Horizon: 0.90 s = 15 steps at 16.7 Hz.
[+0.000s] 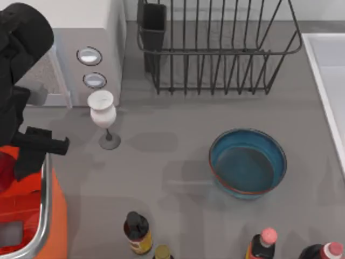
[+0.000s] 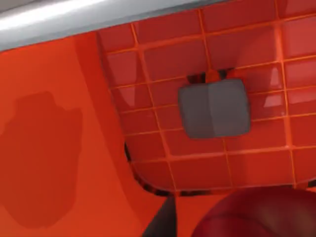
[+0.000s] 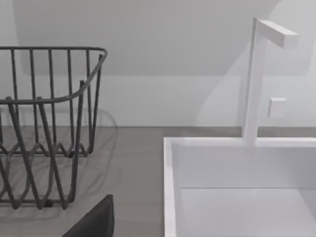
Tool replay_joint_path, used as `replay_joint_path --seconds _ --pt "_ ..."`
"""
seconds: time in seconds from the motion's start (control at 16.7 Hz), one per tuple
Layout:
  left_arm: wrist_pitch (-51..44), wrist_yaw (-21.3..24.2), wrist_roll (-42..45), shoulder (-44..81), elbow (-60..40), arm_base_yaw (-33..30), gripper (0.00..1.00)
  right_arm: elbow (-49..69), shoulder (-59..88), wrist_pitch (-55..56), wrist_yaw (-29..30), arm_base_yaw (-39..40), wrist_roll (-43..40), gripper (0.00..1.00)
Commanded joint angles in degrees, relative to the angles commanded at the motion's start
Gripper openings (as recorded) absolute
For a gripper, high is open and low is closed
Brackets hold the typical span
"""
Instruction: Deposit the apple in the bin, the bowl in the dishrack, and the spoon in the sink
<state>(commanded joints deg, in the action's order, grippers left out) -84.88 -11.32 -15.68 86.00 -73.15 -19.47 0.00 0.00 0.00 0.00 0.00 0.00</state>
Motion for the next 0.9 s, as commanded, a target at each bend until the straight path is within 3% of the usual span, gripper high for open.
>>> replay_joint_path --seconds 0.48,0.9 --pt "0.13 -1.14 -1.89 -0.76 2.12 1.32 0.0 0.0 0.0 0.0 0.0 0.0 0.0 1.0" --pt "11.93 -1.54 0.33 -1.82 14.51 3.86 0.0 0.0 0.0 0.0 0.0 0.0 0.0 1.0"
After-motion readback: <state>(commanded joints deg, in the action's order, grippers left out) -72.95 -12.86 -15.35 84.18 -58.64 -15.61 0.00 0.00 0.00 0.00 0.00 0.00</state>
